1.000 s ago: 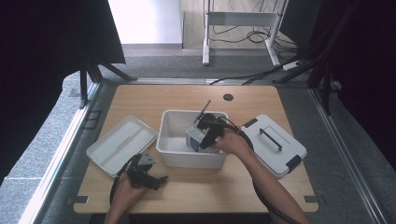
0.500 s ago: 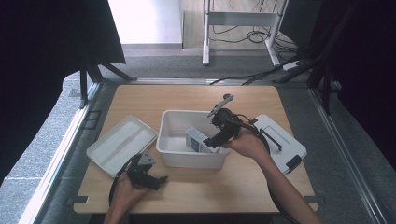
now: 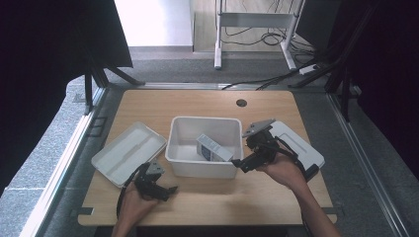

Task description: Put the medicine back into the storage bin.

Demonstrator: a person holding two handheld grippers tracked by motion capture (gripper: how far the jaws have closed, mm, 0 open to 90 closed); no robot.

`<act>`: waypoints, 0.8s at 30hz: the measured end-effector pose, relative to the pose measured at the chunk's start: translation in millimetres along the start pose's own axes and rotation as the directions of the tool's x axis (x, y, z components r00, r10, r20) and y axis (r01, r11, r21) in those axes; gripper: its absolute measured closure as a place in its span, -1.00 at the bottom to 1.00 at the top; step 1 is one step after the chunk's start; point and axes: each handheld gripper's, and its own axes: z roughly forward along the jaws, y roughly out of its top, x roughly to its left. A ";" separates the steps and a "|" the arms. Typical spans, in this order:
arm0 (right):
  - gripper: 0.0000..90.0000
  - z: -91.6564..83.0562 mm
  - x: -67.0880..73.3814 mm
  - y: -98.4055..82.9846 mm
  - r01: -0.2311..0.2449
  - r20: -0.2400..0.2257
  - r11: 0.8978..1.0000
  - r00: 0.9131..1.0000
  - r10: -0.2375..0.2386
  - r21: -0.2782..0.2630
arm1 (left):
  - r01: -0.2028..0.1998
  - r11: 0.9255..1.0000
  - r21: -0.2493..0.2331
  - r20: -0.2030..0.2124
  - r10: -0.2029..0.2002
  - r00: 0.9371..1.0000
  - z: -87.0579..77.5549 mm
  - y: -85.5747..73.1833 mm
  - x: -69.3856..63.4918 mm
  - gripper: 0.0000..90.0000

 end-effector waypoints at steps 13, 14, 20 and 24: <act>-1.00 14.8 -1.8 -62.8 -0.039 0.033 0.996 0.999 0.042 -0.083 | -0.001 1.000 0.000 -0.002 0.001 1.000 0.1 0.0 -0.2 -1.00; -1.00 17.0 -1.9 -65.8 -0.039 0.039 0.996 0.998 0.042 -0.085 | -0.001 1.000 0.000 -0.002 0.001 1.000 0.2 0.0 -0.3 -1.00; -1.00 38.8 -1.6 -89.5 -0.053 0.045 0.994 0.997 0.058 -0.098 | 0.000 1.000 0.000 -0.002 0.000 1.000 0.1 -0.1 -0.4 -1.00; -1.00 56.1 -0.3 -108.0 -0.084 0.029 0.990 0.996 0.088 -0.110 | 0.000 1.000 0.000 -0.003 0.000 1.000 0.1 -0.1 -0.4 -1.00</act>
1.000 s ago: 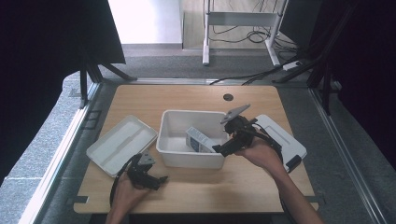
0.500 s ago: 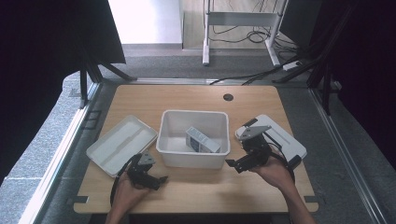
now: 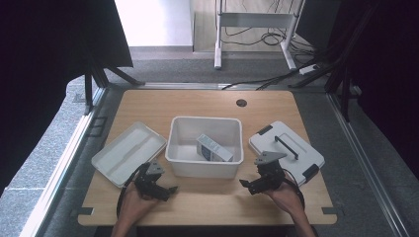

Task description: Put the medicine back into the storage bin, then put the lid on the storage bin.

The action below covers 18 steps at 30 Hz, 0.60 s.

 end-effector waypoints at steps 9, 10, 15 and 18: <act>-1.00 25.7 0.8 -36.0 -0.019 0.011 0.999 1.000 0.019 0.031 | 0.000 1.000 0.000 0.001 0.000 1.000 0.0 0.0 0.1 -1.00; -1.00 25.6 0.5 -36.6 -0.019 0.010 0.999 1.000 0.019 0.026 | 0.000 1.000 0.000 0.002 0.000 1.000 0.0 0.1 0.2 -1.00; -1.00 25.1 0.6 -37.1 -0.028 0.024 0.999 0.999 0.028 0.026 | -0.005 1.000 0.012 0.007 0.005 1.000 -0.6 1.6 0.8 -1.00; -1.00 24.8 0.7 -37.4 -0.030 0.027 0.999 0.999 0.030 0.027 | -0.008 1.000 0.017 0.011 0.007 1.000 -3.7 3.9 1.1 -1.00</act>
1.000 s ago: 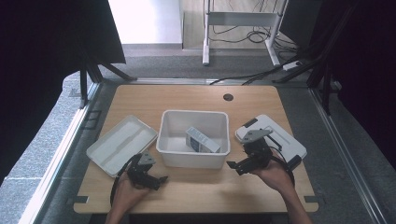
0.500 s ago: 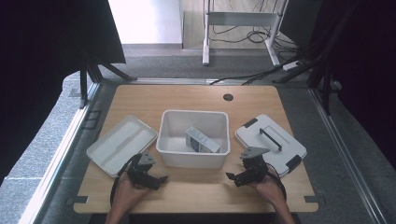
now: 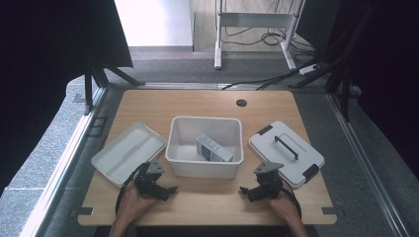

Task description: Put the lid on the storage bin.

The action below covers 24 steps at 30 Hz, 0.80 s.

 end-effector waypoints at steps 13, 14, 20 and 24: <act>-1.00 0.1 0.0 -0.1 0.000 0.000 1.000 1.000 0.000 -0.001 | -0.028 1.000 -0.002 0.001 0.028 1.000 -35.0 17.5 6.3 -0.98; -1.00 0.1 0.0 -0.1 0.000 0.000 1.000 1.000 0.000 -0.001 | -0.028 1.000 0.000 -0.004 0.028 1.000 -38.7 19.2 9.3 -0.97; -1.00 0.1 0.0 -0.1 0.000 0.000 1.000 1.000 0.000 -0.001 | 0.003 1.000 -0.002 -0.026 -0.004 1.000 -52.6 23.7 30.4 -0.96; -1.00 0.1 0.0 -0.1 0.000 0.000 1.000 1.000 0.000 -0.001 | 0.034 0.999 -0.009 -0.048 -0.034 0.998 -60.9 24.5 47.9 -0.91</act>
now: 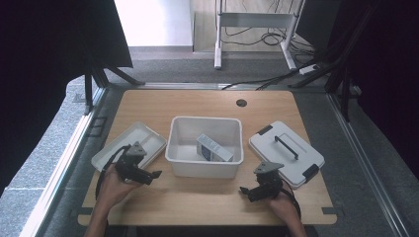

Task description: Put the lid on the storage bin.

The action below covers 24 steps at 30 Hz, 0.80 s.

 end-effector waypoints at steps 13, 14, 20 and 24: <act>-1.00 0.0 0.0 0.0 0.000 0.000 1.000 1.000 0.000 0.000 | 0.048 0.998 0.034 -0.112 -0.044 0.993 -10.4 2.4 62.1 -0.66; -1.00 0.0 0.0 0.0 0.000 0.000 1.000 1.000 0.000 0.000 | 0.051 0.998 0.038 -0.118 -0.046 0.992 -9.8 2.4 66.0 -0.64; -1.00 0.0 0.0 0.0 0.000 0.000 1.000 1.000 0.000 0.000 | 0.079 0.994 0.074 -0.140 -0.068 0.988 -2.0 0.3 86.6 -0.47; -1.00 0.0 0.1 0.0 -0.001 0.000 1.000 1.000 0.001 0.000 | 0.096 0.988 0.124 -0.145 -0.077 0.986 4.8 -2.2 99.4 -0.31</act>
